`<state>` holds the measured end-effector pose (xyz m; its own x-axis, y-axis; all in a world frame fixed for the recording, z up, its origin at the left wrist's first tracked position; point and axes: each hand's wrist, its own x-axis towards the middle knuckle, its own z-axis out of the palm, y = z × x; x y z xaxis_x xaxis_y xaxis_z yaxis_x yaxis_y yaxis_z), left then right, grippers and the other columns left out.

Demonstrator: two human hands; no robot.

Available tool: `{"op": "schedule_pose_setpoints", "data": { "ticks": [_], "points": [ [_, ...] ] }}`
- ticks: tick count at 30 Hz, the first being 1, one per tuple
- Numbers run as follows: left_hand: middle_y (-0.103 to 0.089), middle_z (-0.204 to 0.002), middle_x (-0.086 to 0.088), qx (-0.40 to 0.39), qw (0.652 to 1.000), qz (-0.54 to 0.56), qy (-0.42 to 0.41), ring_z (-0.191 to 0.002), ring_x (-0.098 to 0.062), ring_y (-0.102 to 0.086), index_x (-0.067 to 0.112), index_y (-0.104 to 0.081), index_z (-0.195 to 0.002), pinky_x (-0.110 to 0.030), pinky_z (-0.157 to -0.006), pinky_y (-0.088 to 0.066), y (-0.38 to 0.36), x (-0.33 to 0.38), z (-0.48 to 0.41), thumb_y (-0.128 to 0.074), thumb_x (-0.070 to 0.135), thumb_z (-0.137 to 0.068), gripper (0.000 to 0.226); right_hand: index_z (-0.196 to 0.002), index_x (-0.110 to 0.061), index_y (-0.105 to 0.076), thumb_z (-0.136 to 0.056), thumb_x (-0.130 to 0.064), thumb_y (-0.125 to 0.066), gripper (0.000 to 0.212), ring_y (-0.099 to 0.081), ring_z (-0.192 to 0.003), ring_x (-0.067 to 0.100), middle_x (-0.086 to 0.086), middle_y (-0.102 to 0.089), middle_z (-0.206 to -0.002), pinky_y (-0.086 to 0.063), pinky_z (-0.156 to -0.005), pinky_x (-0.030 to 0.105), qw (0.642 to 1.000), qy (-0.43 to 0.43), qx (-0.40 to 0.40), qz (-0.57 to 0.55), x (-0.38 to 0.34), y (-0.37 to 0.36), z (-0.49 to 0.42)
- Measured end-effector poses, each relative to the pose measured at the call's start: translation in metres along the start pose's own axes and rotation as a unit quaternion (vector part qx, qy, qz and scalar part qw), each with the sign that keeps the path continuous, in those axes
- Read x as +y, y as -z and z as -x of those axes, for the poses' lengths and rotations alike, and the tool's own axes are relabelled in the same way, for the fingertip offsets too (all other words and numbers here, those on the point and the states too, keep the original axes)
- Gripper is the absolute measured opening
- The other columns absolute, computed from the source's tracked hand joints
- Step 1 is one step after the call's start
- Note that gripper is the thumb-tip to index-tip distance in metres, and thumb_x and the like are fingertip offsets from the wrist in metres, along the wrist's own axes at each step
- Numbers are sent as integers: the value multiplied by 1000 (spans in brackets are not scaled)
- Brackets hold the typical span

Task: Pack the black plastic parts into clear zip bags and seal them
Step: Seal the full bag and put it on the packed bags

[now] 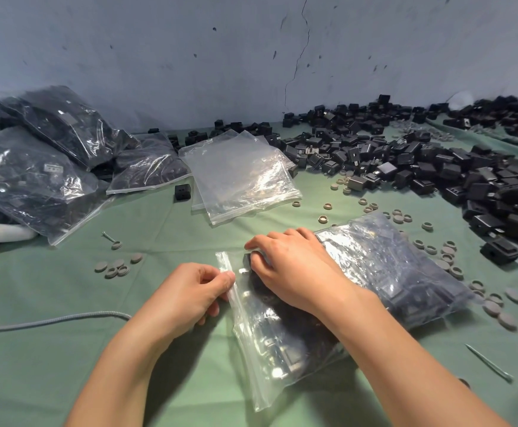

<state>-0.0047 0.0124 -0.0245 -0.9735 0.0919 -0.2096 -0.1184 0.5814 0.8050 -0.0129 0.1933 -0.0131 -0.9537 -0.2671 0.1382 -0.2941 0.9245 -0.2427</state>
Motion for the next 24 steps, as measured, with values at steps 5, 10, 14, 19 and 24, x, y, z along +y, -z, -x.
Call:
{"op": "schedule_pose_setpoints", "data": {
  "ticks": [5, 10, 14, 19, 24],
  "points": [
    [-55, -45, -4, -20, 1000, 20, -2, -31, -14, -38, 9, -65, -75, -16, -33, -27, 2, 0, 4, -60, 35, -97, 35, -133, -33, -56, -103, -38, -33, 38, -55, -113, 22, -5, -66, -124, -29, -109, 40, 1000, 1, 1, -2, 0, 0, 0],
    [-60, -52, -2, -24, 998, 58, -4, -32, -12, -42, 3, -69, -84, -18, -34, -32, 1, 0, 8, -63, 29, -95, 29, -133, -32, -56, -103, -39, -33, 38, -54, -114, 22, -5, -66, -123, -29, -109, 40, 1000, 0, -2, -3, 1, 0, 0],
    [-58, -51, -7, -33, 999, 40, 4, -38, -16, -41, 5, -66, -77, -19, -38, -33, 2, 0, 8, -62, 34, -96, 35, -132, -33, -56, -102, -38, -33, 38, -55, -113, 22, -5, -66, -123, -29, -109, 40, 1000, -1, 0, -1, -1, 0, 0],
    [-55, -48, -4, -54, 997, 45, 14, -38, -15, -39, 9, -61, -74, -20, -39, -31, 4, 3, 9, -59, 33, -98, 34, -131, -33, -57, -103, -38, -32, 38, -55, -113, 22, -5, -66, -122, -28, -110, 40, 1000, -4, -1, -5, 0, 0, 0],
    [-57, -51, -7, -48, 998, 46, 14, -42, -18, -41, 6, -62, -77, -20, -39, -31, 2, 6, 10, -57, 32, -98, 33, -133, -33, -55, -103, -38, -33, 38, -54, -115, 22, -5, -65, -125, -29, -109, 39, 1000, 0, 1, -11, 0, 1, 1]
  ]
}}
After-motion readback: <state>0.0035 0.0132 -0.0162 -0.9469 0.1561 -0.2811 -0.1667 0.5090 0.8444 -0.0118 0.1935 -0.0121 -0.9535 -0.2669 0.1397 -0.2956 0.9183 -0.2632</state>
